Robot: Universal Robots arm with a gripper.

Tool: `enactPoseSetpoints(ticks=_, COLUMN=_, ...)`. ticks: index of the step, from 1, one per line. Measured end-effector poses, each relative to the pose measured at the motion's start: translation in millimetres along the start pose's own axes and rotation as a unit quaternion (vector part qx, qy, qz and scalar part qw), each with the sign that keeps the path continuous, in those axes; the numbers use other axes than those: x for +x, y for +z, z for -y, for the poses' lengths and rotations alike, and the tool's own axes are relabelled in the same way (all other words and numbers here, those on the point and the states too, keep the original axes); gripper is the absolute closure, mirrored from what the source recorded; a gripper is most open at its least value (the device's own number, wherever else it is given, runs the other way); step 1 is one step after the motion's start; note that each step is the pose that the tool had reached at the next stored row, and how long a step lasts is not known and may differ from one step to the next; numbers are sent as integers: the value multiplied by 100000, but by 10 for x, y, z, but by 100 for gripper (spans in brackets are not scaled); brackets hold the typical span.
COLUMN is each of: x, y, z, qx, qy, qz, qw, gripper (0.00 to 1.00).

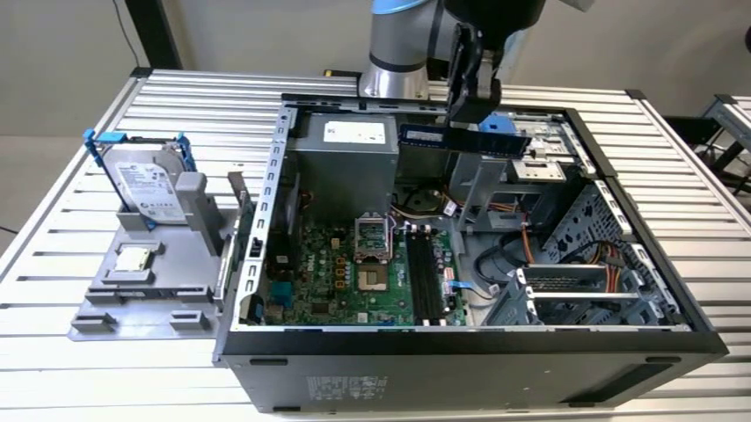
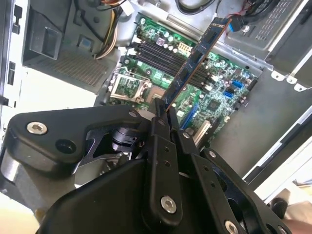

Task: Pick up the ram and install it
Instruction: 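Insert the ram into the slot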

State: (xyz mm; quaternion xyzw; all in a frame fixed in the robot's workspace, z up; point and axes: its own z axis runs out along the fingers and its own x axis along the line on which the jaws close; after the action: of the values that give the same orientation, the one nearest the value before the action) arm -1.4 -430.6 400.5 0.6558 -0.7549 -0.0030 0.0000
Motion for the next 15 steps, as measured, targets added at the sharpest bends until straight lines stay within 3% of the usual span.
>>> enactPoseSetpoints(ticks=6, x=0, y=1, z=0, qx=12, qy=2621, qz=19, qw=99966, gripper=100)
enactPoseSetpoints(ticks=15, x=0, y=0, z=0, qx=25, qy=6162, qz=30, qw=99810, gripper=100)
